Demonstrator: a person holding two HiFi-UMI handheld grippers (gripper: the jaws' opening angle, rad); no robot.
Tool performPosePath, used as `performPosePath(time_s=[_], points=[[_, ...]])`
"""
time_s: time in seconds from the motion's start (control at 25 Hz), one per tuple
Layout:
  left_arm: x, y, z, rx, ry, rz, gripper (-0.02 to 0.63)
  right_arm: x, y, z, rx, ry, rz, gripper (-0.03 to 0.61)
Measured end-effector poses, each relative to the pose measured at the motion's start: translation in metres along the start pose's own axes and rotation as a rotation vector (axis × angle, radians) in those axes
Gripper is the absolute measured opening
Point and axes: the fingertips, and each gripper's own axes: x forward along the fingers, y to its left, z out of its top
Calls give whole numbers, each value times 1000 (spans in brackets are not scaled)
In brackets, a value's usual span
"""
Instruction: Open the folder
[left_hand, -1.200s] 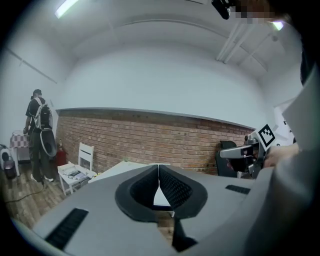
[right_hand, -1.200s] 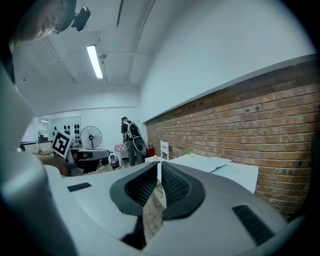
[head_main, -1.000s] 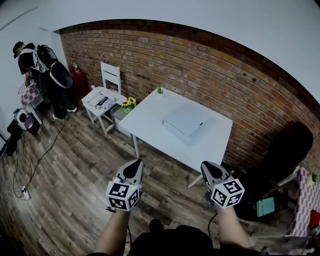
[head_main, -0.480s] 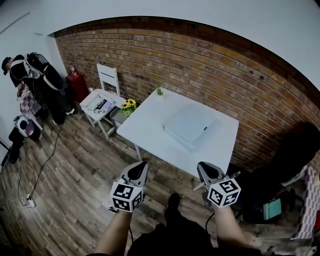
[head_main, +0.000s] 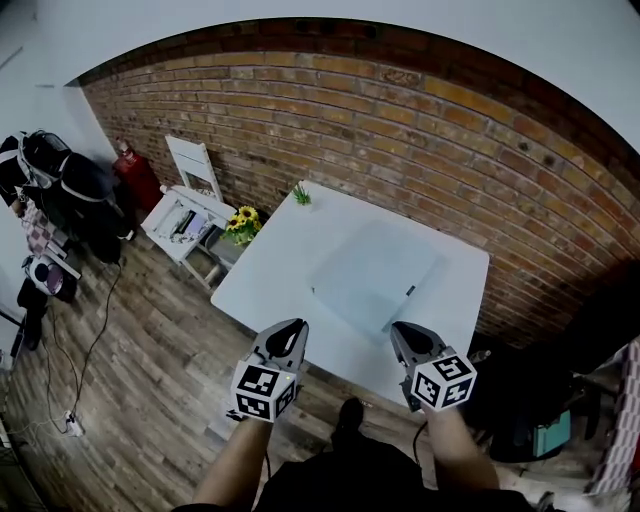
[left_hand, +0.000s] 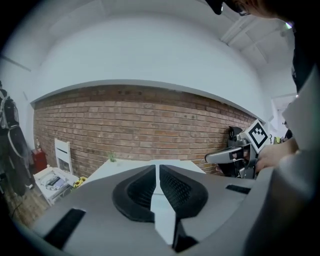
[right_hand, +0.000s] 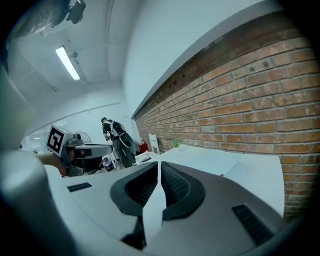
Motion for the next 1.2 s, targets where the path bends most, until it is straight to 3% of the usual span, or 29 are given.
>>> performPosePath(time_s=[0.16, 0.36, 0.52, 0.84, 1.0, 1.12, 1.2], points=[[45, 11, 15, 14, 16, -5, 21, 33, -23, 10, 4, 26, 17, 34], [73, 16, 15, 54, 60, -63, 33, 43, -41, 11, 11, 33, -35, 34], [93, 11, -2, 104, 120, -180, 131, 31, -55, 3, 43, 44, -142, 35], [115, -17, -32, 290, 129, -441, 169, 6, -56, -25, 121, 46, -347, 35], [123, -31, -56, 374, 178, -532, 217, 2, -51, -36, 142, 62, -377, 35], [133, -39, -75, 491, 232, -568, 291, 0, -53, -36, 150, 62, -387, 35], [140, -44, -87, 582, 251, -572, 302, -2, -54, -36, 150, 67, -383, 35]])
